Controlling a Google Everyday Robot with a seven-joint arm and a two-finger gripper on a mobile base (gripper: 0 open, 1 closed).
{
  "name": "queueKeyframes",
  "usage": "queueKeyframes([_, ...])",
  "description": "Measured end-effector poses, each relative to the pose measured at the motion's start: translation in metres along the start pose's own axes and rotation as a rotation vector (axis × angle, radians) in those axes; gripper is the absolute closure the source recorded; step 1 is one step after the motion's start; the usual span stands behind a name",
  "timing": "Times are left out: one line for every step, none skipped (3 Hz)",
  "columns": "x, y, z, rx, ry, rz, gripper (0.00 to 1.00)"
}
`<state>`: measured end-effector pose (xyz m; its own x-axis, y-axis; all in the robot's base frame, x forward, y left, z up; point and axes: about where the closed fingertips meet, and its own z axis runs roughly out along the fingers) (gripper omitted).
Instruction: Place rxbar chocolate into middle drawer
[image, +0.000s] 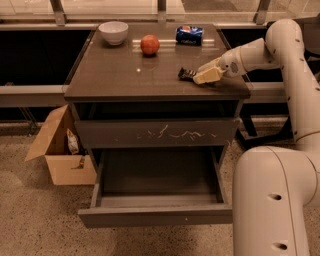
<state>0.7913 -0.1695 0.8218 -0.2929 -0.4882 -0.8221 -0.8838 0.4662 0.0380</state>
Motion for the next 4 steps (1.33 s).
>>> queueKeyframes([-0.013,0.005,-0.003,-0.002,-0.004,-0.044,1.00])
queueKeyframes([-0.036,0.019,-0.014,0.003,0.000,-0.105,1.00])
queueKeyframes([-0.043,0.033,-0.019,0.021,0.039,-0.129,1.00])
queueKeyframes([-0.040,0.056,-0.019,0.032,0.084,-0.129,1.00])
